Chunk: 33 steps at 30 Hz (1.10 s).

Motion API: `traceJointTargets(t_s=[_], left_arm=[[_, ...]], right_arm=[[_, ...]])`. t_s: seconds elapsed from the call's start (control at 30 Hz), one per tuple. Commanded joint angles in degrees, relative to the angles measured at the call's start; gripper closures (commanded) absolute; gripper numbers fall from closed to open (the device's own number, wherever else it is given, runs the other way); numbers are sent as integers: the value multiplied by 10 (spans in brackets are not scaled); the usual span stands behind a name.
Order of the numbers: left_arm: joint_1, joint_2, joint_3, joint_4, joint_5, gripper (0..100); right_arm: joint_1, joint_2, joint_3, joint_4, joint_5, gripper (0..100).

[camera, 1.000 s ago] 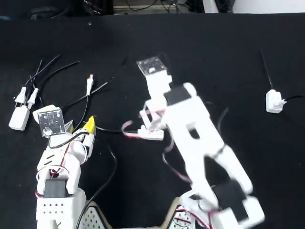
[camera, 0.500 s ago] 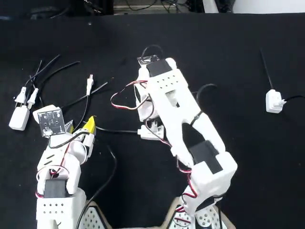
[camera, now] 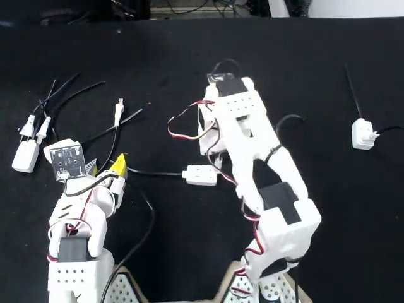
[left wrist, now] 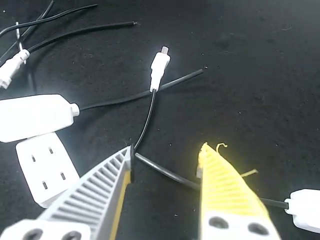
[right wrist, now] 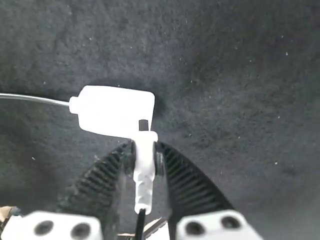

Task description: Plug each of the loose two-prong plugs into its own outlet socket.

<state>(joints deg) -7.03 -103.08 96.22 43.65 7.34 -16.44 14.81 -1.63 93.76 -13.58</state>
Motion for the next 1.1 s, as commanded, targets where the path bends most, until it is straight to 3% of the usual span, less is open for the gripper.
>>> traceJointTargets(t_s=[0.0, 0.27, 0.77, 1.07], left_arm=[[2, -4, 7, -4, 0, 784], [2, -4, 6, -4, 0, 784], [2, -4, 5, -3, 0, 784], [2, -4, 5, -3, 0, 784]], right_arm=[[-1, -6, 9, -24, 10, 987], [-1, -6, 31, -43, -4, 987], [-20, -5, -24, 21, -21, 987], [-35, 65, -47, 13, -22, 987]])
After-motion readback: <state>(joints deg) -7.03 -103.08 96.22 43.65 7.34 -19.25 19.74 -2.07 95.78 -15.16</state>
